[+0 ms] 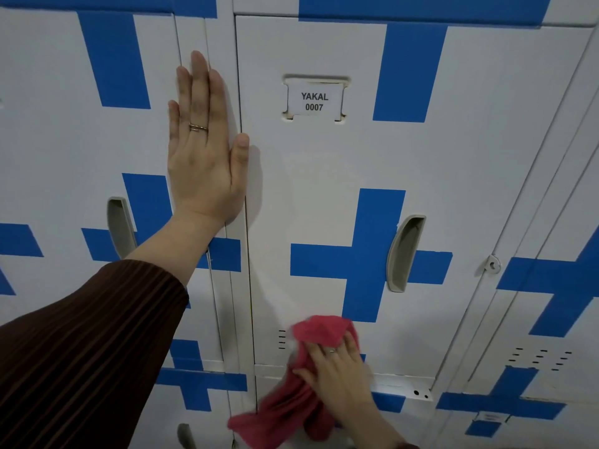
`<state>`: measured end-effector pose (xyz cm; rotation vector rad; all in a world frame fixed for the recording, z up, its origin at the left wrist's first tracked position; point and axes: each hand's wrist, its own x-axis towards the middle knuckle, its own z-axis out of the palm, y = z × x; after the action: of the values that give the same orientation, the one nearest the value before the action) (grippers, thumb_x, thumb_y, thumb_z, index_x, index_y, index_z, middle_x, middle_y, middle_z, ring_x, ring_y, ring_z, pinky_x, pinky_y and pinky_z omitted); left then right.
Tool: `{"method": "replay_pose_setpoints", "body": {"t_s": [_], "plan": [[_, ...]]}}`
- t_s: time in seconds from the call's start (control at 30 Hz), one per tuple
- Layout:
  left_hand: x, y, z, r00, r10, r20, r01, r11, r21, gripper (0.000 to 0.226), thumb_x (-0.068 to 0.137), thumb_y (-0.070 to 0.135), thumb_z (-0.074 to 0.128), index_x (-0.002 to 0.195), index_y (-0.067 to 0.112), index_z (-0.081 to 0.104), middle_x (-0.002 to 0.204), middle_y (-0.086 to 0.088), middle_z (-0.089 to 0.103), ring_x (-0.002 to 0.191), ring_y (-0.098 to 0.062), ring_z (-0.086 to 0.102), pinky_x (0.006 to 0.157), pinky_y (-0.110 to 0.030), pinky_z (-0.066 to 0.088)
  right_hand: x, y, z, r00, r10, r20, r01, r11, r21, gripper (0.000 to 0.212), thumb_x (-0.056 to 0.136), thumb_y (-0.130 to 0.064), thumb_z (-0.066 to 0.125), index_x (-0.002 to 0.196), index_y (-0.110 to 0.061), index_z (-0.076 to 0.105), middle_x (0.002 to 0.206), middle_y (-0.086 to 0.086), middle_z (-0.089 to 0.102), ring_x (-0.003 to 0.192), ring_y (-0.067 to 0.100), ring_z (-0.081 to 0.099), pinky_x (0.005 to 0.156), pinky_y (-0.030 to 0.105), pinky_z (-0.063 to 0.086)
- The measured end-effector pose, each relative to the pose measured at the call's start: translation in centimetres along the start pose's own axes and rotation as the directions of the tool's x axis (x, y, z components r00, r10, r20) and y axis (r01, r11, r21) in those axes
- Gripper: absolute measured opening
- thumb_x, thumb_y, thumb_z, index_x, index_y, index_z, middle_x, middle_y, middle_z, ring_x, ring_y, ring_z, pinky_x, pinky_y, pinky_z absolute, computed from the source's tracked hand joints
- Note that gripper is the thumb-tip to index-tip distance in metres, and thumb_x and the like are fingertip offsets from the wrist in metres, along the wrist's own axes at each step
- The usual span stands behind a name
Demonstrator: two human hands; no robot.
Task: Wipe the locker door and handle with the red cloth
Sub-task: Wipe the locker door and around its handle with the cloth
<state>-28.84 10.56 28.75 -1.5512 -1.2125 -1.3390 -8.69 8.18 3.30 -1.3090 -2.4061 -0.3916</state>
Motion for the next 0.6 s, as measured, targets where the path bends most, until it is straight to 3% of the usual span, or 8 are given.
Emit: {"method": "replay_pose_setpoints", "body": {"t_s": [0.03, 0.1, 0.23, 0.33, 0.4, 0.47, 0.53, 0.6], "plan": [[0.0, 0.0, 0.0, 1.0, 0.0, 0.0, 0.0, 1.0, 0.001, 0.061, 0.096, 0.032, 0.018, 0.144, -0.006, 0.016, 0.15, -0.029, 0.012, 0.141, -0.037, 0.005, 0.116, -0.037, 0.0, -0.9, 1.5, 0.0, 0.998, 0.04, 0.052, -0.04, 0.999, -0.001, 0.053, 0.087, -0.063, 0.025, 0.107, -0.027, 0.058, 0.083, -0.001, 0.073, 0.08, 0.022, 0.069, 0.11, 0.033, 0.005], [0.0, 0.0, 0.0, 1.0, 0.001, 0.003, -0.001, 1.0, 0.002, 0.061, 0.096, 0.033, 0.018, 0.144, -0.006, 0.015, 0.151, -0.029, 0.012, 0.141, -0.037, 0.005, 0.116, -0.038, 0.0, -3.0, 4.7, -0.2, 0.988, 0.14, 0.06, -0.139, 0.99, -0.03, 0.057, 0.089, -0.063, 0.012, 0.111, -0.025, 0.048, 0.084, 0.003, 0.072, 0.082, 0.025, 0.068, 0.111, 0.033, -0.004], [0.0, 0.0, 0.0, 1.0, -0.006, 0.003, 0.006, 1.0, 0.015, 0.062, 0.096, 0.034, 0.017, 0.145, -0.005, 0.015, 0.151, -0.028, 0.012, 0.142, -0.034, 0.003, 0.117, -0.037, -0.001, -4.6, 8.9, -1.9, 0.954, 0.3, -0.007, -0.3, 0.954, -0.017, 0.067, 0.088, -0.066, 0.013, 0.12, -0.014, 0.042, 0.097, 0.017, 0.068, 0.104, 0.038, 0.055, 0.113, 0.036, -0.009], [0.0, 0.1, -0.1, 1.0, -0.01, 0.003, 0.01, 1.0, 0.024, 0.061, 0.097, 0.034, 0.016, 0.145, -0.005, 0.014, 0.151, -0.028, 0.011, 0.141, -0.023, -0.001, 0.117, -0.038, 0.0, -2.4, 9.0, -4.1, 0.915, 0.344, -0.212, -0.34, 0.939, 0.055, 0.075, 0.088, -0.067, 0.013, 0.126, -0.007, 0.037, 0.109, 0.029, 0.06, 0.118, 0.043, 0.038, 0.111, 0.039, 0.001], [0.0, 0.1, -0.1, 1.0, -0.01, 0.004, 0.01, 1.0, 0.022, 0.061, 0.097, 0.033, 0.016, 0.145, -0.005, 0.014, 0.151, -0.028, 0.011, 0.142, -0.026, 0.0, 0.117, -0.039, 0.0, 0.3, 8.3, -6.2, 0.855, 0.36, -0.372, -0.349, 0.932, 0.099, 0.079, 0.086, -0.069, 0.017, 0.13, -0.006, 0.032, 0.118, 0.032, 0.054, 0.12, 0.044, 0.04, 0.11, 0.045, 0.004], [0.0, 0.2, -0.1, 1.0, -0.01, 0.007, 0.009, 1.0, 0.023, 0.061, 0.097, 0.033, 0.016, 0.144, -0.005, 0.014, 0.151, -0.029, 0.011, 0.142, -0.034, 0.003, 0.117, -0.039, 0.0, 3.1, 7.8, -8.4, 0.759, 0.399, -0.515, -0.353, 0.916, 0.19, 0.083, 0.084, -0.071, 0.022, 0.133, -0.005, 0.028, 0.124, 0.032, 0.049, 0.122, 0.041, 0.037, 0.11, 0.041, -0.001], [0.0, 0.2, -0.1, 1.0, -0.01, 0.006, 0.01, 1.0, 0.025, 0.061, 0.097, 0.033, 0.016, 0.144, -0.005, 0.014, 0.151, -0.029, 0.012, 0.141, -0.036, 0.005, 0.116, -0.039, 0.0, 5.4, 7.2, -10.5, 0.657, 0.468, -0.591, -0.37, 0.883, 0.288, 0.085, 0.081, -0.073, 0.024, 0.137, -0.009, 0.021, 0.132, 0.03, 0.042, 0.126, 0.04, 0.03, 0.109, 0.038, -0.005], [0.0, 0.2, -0.1, 1.0, -0.008, 0.006, 0.008, 1.0, 0.027, 0.061, 0.097, 0.033, 0.017, 0.144, -0.005, 0.014, 0.151, -0.029, 0.012, 0.141, -0.037, 0.005, 0.117, -0.039, 0.0, 6.6, 6.7, -11.3, 0.603, 0.509, -0.614, -0.378, 0.86, 0.342, 0.085, 0.08, -0.074, 0.024, 0.139, -0.013, 0.016, 0.136, 0.029, 0.037, 0.129, 0.04, 0.026, 0.109, 0.035, -0.008]]}}
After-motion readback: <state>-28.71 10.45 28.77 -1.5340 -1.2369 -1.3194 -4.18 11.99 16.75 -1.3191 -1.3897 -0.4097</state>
